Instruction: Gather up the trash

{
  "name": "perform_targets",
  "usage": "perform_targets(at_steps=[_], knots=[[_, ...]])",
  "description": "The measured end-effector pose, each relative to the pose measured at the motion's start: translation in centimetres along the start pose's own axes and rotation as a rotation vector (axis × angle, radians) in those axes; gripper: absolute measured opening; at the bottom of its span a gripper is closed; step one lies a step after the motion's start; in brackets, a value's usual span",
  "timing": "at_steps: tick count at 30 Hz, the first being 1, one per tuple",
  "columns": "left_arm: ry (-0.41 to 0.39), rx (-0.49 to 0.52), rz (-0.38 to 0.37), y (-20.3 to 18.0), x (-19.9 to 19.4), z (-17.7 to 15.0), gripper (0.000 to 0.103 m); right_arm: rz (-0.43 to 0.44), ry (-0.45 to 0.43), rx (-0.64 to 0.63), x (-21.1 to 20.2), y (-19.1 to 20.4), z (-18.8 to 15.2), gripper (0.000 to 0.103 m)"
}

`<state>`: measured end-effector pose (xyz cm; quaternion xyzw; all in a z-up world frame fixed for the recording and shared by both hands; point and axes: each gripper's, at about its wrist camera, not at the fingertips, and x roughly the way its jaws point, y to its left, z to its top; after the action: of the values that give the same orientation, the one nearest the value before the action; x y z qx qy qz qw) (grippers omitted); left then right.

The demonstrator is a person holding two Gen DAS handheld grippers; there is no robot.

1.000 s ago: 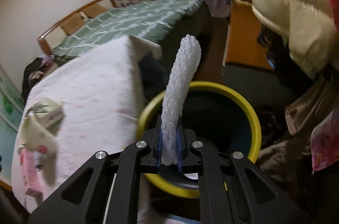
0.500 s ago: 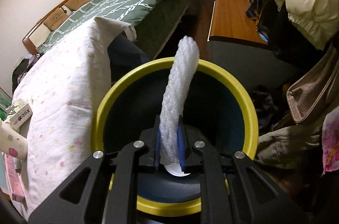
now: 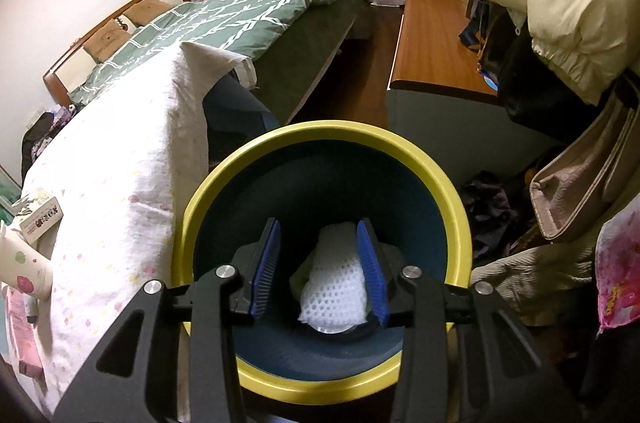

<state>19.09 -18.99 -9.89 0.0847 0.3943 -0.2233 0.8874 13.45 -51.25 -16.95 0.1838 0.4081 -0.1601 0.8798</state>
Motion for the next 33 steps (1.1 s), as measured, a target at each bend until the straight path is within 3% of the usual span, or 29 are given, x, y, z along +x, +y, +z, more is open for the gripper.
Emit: perform_targets(at_steps=[7, 17, 25, 33], knots=[[0.084, 0.008, -0.017, -0.3, 3.4, 1.4, 0.097, 0.021, 0.008, 0.003, 0.5, -0.1, 0.0, 0.039], [0.136, -0.009, -0.015, -1.1, 6.4, 2.7, 0.090, 0.043, 0.024, 0.014, 1.4, -0.6, -0.3, 0.039], [0.181, -0.030, -0.021, -1.0, 7.7, 2.4, 0.067, 0.050, 0.020, 0.023, 1.2, -1.0, -0.6, 0.039], [0.194, 0.015, -0.026, -0.8, 6.1, 2.2, 0.062, 0.064, 0.010, 0.011, 0.5, -0.3, -0.7, 0.039]])
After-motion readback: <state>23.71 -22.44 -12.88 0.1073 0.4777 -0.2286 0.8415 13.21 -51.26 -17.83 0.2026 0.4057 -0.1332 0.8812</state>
